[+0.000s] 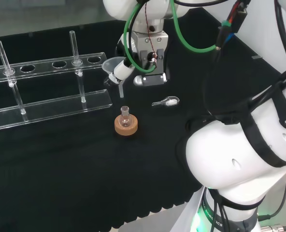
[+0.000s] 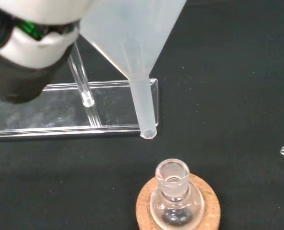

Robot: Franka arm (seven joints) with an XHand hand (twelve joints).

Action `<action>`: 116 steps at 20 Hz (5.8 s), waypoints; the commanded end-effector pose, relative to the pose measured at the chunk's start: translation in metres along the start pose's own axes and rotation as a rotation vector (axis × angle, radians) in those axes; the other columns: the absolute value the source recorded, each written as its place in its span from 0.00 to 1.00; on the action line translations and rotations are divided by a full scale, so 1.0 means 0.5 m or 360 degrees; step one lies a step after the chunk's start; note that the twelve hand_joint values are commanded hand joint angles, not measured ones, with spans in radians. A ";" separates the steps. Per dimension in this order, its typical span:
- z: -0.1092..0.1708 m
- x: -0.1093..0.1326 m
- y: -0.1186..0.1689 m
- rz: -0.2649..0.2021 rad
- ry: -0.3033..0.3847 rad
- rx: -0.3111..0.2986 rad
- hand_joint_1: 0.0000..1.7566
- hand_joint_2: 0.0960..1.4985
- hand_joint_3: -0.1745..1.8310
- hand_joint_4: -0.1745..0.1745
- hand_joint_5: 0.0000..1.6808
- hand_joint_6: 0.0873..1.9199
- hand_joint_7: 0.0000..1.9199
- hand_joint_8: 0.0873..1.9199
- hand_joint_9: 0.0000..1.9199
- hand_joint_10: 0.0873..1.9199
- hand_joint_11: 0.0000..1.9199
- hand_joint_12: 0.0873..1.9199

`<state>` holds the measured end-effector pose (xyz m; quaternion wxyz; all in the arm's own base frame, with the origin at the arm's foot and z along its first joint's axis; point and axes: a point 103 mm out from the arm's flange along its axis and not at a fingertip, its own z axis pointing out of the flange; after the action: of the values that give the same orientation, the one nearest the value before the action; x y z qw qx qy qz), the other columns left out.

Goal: Place the funnel on the round-bottom flask.

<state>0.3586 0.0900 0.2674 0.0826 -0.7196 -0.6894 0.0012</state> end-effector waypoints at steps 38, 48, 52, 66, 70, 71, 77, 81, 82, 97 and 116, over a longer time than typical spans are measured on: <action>0.105 -0.033 0.028 0.0086 0.0129 0.0021 0.54 0.26 0.46 0.58 0.41 0.16 0.54 0.22 0.32 0.22 0.00 0.51; 0.142 -0.029 0.056 0.0164 0.0259 0.0011 0.54 0.25 0.47 0.58 0.41 0.16 0.54 0.22 0.32 0.22 0.00 0.50; 0.147 -0.043 0.057 0.0183 0.0276 0.0015 0.54 0.25 0.47 0.58 0.40 0.17 0.54 0.22 0.31 0.22 0.00 0.49; 0.144 -0.070 0.071 0.0220 0.0365 0.0003 0.55 0.24 0.48 0.56 0.40 0.18 0.54 0.23 0.31 0.22 0.00 0.46; 0.163 -0.075 0.073 0.0262 0.0420 -0.0008 0.55 0.24 0.48 0.56 0.40 0.18 0.54 0.23 0.31 0.22 0.00 0.46; 0.166 -0.075 0.073 0.0269 0.0428 -0.0015 0.55 0.24 0.48 0.56 0.40 0.18 0.54 0.23 0.31 0.22 0.00 0.46; 0.200 -0.071 0.047 0.0316 0.0488 -0.0073 0.55 0.24 0.48 0.55 0.39 0.18 0.53 0.23 0.31 0.22 0.00 0.45; 0.231 -0.052 0.029 0.0320 0.0515 -0.0064 0.55 0.24 0.48 0.54 0.39 0.18 0.53 0.23 0.31 0.22 0.00 0.45; 0.236 -0.049 0.027 0.0318 0.0517 -0.0062 0.55 0.24 0.49 0.54 0.39 0.18 0.53 0.23 0.31 0.22 0.00 0.45; 0.234 -0.049 0.014 0.0316 0.0493 -0.0088 0.52 0.24 0.49 0.55 0.35 0.16 0.46 0.20 0.27 0.22 0.00 0.42; 0.061 -0.098 -0.009 0.0042 0.0296 -0.0066 0.24 0.33 0.14 0.56 0.00 0.00 0.00 0.00 0.00 0.00 0.00 0.00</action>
<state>0.3513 0.0578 0.2102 0.1466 -0.7356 -0.6543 -0.0963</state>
